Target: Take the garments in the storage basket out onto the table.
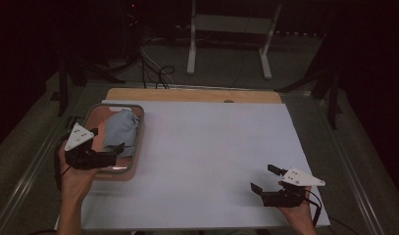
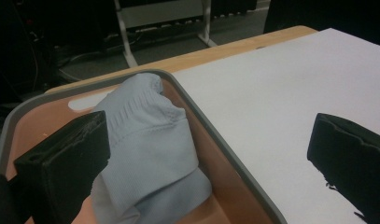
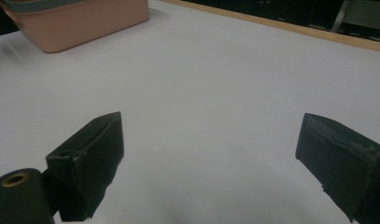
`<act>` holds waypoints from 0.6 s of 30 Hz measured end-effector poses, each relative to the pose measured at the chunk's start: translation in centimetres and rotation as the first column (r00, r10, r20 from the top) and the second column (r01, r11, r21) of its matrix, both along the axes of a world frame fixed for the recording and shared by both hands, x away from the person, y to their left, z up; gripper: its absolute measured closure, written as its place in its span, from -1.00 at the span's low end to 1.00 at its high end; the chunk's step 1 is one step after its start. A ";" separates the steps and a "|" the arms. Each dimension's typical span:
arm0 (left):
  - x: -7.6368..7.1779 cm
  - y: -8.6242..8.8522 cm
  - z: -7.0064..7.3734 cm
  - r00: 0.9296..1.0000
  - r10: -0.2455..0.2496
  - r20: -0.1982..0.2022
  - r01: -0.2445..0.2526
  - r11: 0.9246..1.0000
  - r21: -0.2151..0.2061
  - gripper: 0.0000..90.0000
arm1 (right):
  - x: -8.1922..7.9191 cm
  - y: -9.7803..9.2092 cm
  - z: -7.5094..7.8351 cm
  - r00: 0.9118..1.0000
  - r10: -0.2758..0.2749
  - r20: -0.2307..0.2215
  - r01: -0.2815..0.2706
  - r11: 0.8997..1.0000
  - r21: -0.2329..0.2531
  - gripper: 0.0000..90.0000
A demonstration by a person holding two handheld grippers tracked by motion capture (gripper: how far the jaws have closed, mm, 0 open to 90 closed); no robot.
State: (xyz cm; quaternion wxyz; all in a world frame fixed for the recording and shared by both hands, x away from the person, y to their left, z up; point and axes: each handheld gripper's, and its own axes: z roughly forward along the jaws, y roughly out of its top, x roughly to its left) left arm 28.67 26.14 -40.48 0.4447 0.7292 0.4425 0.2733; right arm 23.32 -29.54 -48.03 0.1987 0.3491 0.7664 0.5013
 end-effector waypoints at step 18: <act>3.1 -0.4 0.2 0.998 0.043 -0.052 -0.041 0.999 0.031 -0.99 | 0.2 -0.1 -0.1 1.000 -0.004 0.001 0.004 1.000 -0.007 -0.83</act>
